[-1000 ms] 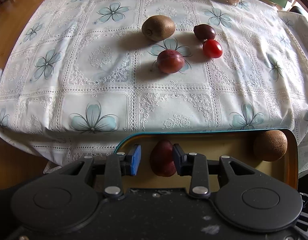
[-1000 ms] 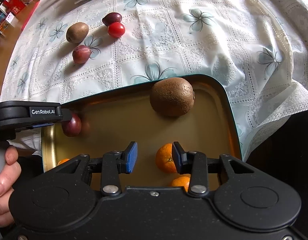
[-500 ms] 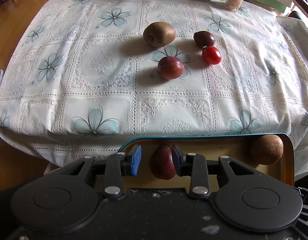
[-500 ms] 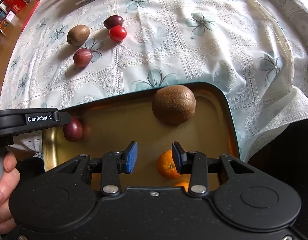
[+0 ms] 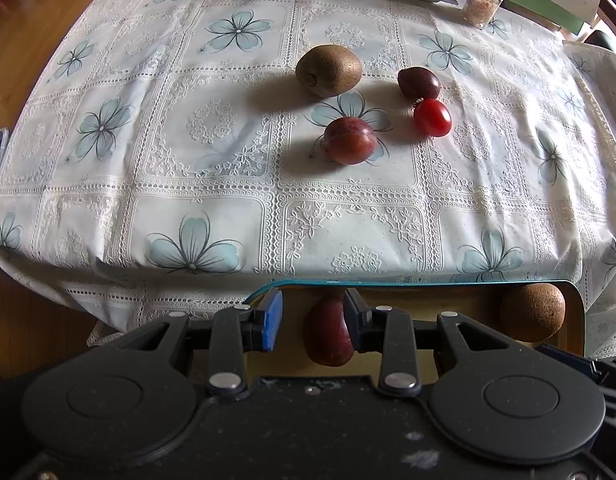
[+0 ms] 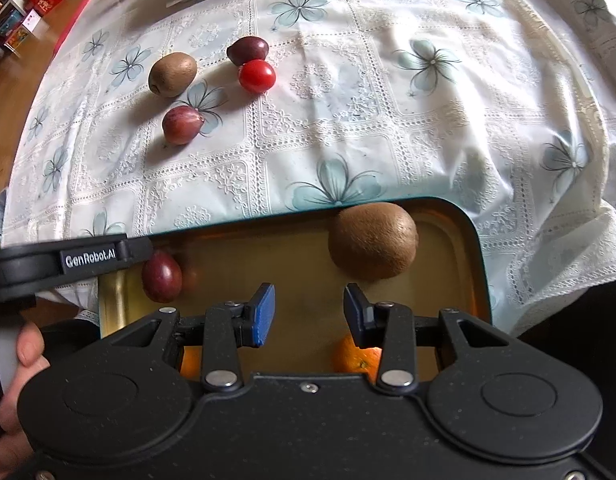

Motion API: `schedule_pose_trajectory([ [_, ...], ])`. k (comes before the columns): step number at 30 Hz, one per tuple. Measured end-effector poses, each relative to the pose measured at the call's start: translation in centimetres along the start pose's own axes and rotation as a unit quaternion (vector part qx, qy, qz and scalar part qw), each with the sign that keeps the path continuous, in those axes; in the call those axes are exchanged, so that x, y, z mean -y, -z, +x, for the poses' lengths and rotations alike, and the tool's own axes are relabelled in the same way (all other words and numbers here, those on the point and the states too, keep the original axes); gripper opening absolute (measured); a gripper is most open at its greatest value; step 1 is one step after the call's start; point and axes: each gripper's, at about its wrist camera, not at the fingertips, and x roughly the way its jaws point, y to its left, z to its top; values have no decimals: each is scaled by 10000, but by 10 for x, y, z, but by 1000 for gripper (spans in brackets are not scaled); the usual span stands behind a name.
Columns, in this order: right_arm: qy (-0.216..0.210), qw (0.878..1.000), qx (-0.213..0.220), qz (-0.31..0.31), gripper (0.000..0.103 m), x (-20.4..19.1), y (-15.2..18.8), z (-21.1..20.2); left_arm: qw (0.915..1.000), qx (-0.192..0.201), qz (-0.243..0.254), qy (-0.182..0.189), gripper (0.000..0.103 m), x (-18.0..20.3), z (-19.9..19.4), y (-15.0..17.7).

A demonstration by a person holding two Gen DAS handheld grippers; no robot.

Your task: Organize fruits

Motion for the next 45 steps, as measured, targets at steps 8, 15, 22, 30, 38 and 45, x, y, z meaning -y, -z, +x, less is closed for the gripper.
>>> schedule_pose_trajectory([
  [8,35,9999,-16,-93,47,-4,-19,6,10000,-16,8,-52,36,0,-7,-18],
  [15,15,9999,2,-117,47,-6,-38,10,10000,-28,-5,-81,36,-1,-9,-45],
  [22,-63,9998,45,-161,47,-7,-58,11,9998,90,72,-173,36,4,-11,-78],
  [30,-144,9999,73,-59,48,-7,-88,16,9998,140,-94,-104,36,-5,-11,-134],
  [38,-157,9998,118,84,48,-5,-118,25,9992,251,-277,-111,34,-2,5,-180],
  [45,-165,9997,107,145,48,-3,-136,33,9993,367,65,36,34,16,31,-194],
])
